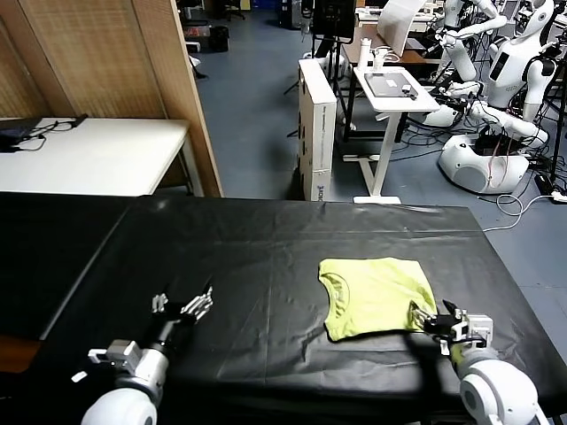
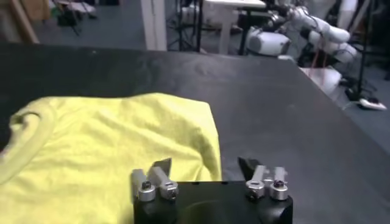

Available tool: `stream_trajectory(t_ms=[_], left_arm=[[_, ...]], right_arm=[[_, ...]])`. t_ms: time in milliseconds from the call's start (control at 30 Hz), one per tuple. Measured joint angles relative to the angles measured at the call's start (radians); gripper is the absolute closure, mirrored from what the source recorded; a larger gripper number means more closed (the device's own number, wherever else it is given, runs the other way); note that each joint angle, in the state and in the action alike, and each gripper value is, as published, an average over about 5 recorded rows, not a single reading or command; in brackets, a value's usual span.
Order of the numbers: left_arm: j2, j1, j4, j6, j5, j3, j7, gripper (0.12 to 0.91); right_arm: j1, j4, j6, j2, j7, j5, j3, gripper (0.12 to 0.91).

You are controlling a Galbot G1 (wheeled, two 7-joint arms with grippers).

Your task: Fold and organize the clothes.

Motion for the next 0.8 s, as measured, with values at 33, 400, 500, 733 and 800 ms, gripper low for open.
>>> stream_trajectory(t_ms=[33, 400, 500, 733, 800], left_arm=[[0.004, 0.004, -0.002, -0.007, -0.001, 0.000, -0.007, 0.123], [0.118, 0.098, -0.053, -0.101, 0.001, -0.009, -0.115, 0.123], [0.153, 0.152, -0.072, -0.130, -0.006, -0.019, -0.130, 0.123], [0.181, 0.293, -0.127, -0.137, 0.007, -0.048, -0.140, 0.123], [0.183, 0.326, -0.144, -0.139, 0.010, -0.055, -0.139, 0.123]], right_arm=[[-0.010, 0.003, 0.031, -0.008, -0.018, 0.000, 0.009, 0.187], [-0.168, 0.047, 0.519, -0.039, -0.098, -0.031, 0.075, 0.118], [-0.219, 0.071, 0.550, -0.026, -0.094, -0.047, 0.088, 0.118], [-0.331, 0.143, 0.530, 0.011, -0.049, -0.059, 0.099, 0.118], [-0.359, 0.163, 0.533, 0.022, -0.041, -0.068, 0.095, 0.118]])
